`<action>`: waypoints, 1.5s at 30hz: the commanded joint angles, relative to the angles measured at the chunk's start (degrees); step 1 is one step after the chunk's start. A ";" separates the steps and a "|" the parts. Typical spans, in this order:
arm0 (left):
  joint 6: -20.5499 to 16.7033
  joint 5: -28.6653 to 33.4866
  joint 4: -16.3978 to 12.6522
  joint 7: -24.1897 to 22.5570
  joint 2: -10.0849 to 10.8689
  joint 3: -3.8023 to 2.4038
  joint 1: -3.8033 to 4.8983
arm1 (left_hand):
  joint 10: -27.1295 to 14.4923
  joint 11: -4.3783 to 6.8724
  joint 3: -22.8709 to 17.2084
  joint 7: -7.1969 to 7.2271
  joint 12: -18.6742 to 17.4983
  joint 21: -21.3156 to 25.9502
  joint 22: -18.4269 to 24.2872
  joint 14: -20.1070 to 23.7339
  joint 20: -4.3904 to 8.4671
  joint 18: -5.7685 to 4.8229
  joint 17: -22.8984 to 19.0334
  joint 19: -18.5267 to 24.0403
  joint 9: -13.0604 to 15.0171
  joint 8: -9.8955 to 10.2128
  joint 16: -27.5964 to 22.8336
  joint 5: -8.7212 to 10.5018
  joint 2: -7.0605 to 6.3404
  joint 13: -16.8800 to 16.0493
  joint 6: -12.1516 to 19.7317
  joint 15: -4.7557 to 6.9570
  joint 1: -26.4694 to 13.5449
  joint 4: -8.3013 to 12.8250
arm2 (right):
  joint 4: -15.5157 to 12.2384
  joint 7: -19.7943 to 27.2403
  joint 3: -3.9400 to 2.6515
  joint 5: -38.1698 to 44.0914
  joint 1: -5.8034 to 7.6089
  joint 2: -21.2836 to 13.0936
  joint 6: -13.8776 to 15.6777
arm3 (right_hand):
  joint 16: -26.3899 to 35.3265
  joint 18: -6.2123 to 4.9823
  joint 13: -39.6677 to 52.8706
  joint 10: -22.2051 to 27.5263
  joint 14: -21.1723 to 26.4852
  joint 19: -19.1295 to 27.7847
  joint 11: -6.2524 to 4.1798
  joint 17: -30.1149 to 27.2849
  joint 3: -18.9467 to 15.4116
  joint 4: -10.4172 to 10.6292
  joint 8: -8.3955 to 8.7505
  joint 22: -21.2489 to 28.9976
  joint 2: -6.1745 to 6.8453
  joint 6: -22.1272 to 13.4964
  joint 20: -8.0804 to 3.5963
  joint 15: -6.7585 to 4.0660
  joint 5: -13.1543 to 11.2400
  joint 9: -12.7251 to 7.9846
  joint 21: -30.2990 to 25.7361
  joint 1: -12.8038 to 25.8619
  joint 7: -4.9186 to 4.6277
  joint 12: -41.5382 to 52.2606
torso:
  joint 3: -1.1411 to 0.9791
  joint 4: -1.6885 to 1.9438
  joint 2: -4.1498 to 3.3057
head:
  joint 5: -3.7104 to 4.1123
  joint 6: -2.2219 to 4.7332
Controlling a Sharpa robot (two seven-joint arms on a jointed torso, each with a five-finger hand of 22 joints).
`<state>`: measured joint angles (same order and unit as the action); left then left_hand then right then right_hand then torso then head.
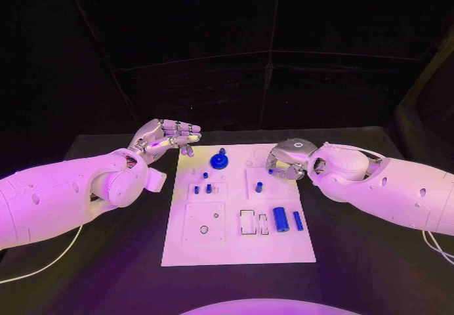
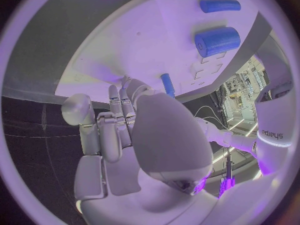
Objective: Assemble the parts on the task board
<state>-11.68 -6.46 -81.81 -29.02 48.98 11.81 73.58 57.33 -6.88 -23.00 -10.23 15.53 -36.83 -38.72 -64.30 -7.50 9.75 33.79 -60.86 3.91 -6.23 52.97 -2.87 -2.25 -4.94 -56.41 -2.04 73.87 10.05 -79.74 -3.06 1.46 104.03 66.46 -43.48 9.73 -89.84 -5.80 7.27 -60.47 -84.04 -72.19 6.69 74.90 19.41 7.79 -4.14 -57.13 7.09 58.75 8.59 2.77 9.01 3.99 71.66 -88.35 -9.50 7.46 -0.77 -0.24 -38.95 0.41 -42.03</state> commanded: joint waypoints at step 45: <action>0.71 0.56 0.27 0.50 0.44 -0.04 0.10 | -0.87 -0.14 0.45 -0.31 0.44 0.71 0.46 0.49 -0.13 0.75 -0.67 0.26 -0.01 -0.13 -0.63 0.11 0.44 0.18 0.02 0.01 0.72 0.33 | -1.89 -1.10 -0.01 -1.32 -0.11 -0.02 2.51 | -0.16 0.39 -3.50 -6.46 -5.96 -3.39 -0.57 15.10 10.87 -6.12 -0.30 -6.63 -1.99 4.58 -0.07 -0.14 -5.64 0.59 4.83 1.72 -0.08 -1.06 | -0.02 -0.15 0.04 | -0.25 -0.18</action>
<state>-11.52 -6.19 -81.49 -28.47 49.35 11.82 73.59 56.70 -7.07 -22.86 -10.22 15.75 -36.40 -38.33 -64.30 -7.50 9.73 33.21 -60.87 3.93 -6.23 52.53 -2.87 -2.02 -4.84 -56.41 -2.05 74.11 10.20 -81.11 -4.08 1.47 103.70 66.25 -43.38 9.59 -89.84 -5.79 3.71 -66.53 -84.04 -75.39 6.04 74.92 29.96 1.79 -4.61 -63.68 4.67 63.11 8.49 2.76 3.02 4.61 76.22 -87.14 -9.55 6.78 -0.77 -0.35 -38.86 0.12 -42.24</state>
